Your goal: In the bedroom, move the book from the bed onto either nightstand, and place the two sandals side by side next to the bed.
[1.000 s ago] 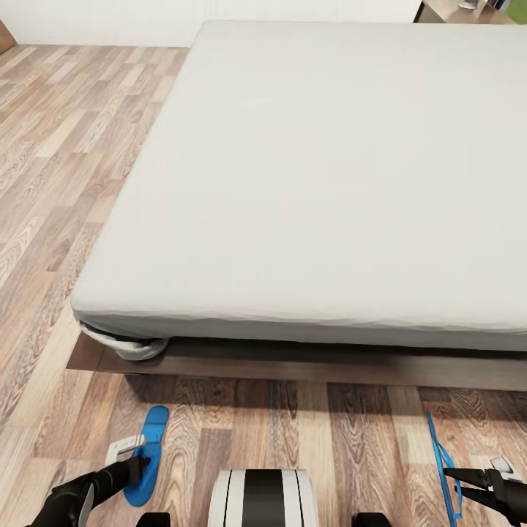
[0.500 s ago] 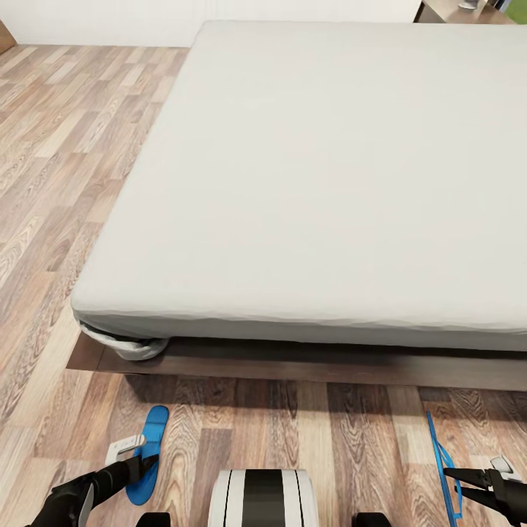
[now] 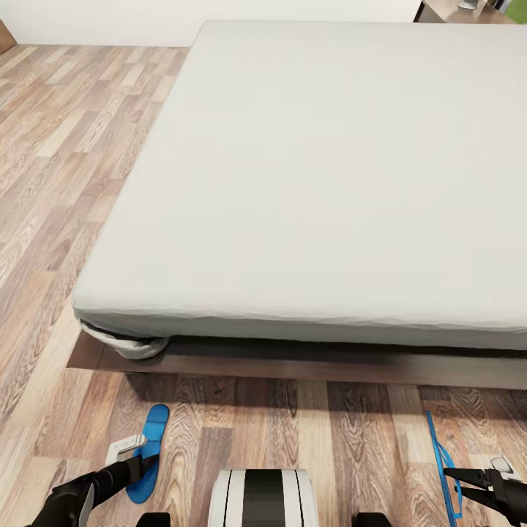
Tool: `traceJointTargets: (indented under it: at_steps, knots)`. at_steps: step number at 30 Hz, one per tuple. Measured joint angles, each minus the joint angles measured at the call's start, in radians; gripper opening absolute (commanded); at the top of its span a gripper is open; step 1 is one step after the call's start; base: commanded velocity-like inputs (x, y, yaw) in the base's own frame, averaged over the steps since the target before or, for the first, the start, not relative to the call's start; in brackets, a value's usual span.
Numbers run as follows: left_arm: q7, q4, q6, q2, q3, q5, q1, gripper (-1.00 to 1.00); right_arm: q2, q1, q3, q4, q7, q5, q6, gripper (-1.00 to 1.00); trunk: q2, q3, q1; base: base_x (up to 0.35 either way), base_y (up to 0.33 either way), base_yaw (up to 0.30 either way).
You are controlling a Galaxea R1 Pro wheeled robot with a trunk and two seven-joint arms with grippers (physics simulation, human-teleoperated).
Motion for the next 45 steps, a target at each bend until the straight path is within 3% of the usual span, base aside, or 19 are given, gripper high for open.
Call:
traceJointTargets:
  at_steps: [12,32,35,37,38,39,41,43,45]
  knots:
    - [0.0,0.0,0.001,0.0,0.0,0.0,0.0,1.0,0.0,0.0,0.0,0.0,0.0,0.0,-0.001,-1.0,0.0,0.0,0.0,-0.05,0.0,0.0]
    - [-0.009,0.0,0.005,0.004,0.001,0.001,0.0,1.0,0.0,0.0,0.0,0.0,0.0,0.0,-0.001,-1.0,0.005,0.077,-0.009,0.0,0.0,0.0]
    - [-0.126,0.002,0.007,0.04,0.003,0.001,0.0,1.0,0.0,0.0,0.0,0.0,0.0,0.0,-0.001,-1.0,0.005,0.081,-0.01,0.0,0.0,0.0]
    - [-0.277,0.002,0.008,0.08,0.007,0.001,0.0,1.0,0.001,0.0,0.0,0.0,0.0,0.0,-0.001,-1.0,0.005,0.081,-0.01,0.0,0.0,0.0]
    - [-0.389,0.003,0.014,0.12,0.022,0.002,0.0,1.0,0.001,0.0,0.0,0.0,0.0,0.0,-0.001,-1.0,0.005,0.081,-0.01,0.0,0.0,0.0]
    - [-0.457,0.003,0.019,0.149,0.042,0.003,0.0,1.0,0.001,0.0,0.0,0.0,0.0,0.0,-0.001,-1.0,0.005,0.081,-0.01,0.0,0.0,0.0]
    - [-0.597,0.003,0.026,0.205,0.12,0.003,0.0,1.0,0.002,0.0,0.0,0.0,0.0,0.0,-0.001,-1.0,0.005,0.081,-0.01,0.0,0.0,0.0]
    - [-0.685,0.004,0.027,0.235,0.185,0.002,0.0,1.0,0.002,0.0,0.0,0.0,-0.001,0.001,-0.001,-1.0,0.005,0.081,-0.01,0.0,0.0,0.0]
    - [-0.737,0.005,0.027,0.247,0.22,0.001,0.001,1.0,0.002,0.0,0.0,0.0,-0.002,0.002,-0.001,-1.0,0.005,0.081,-0.01,0.0,0.0,0.0]
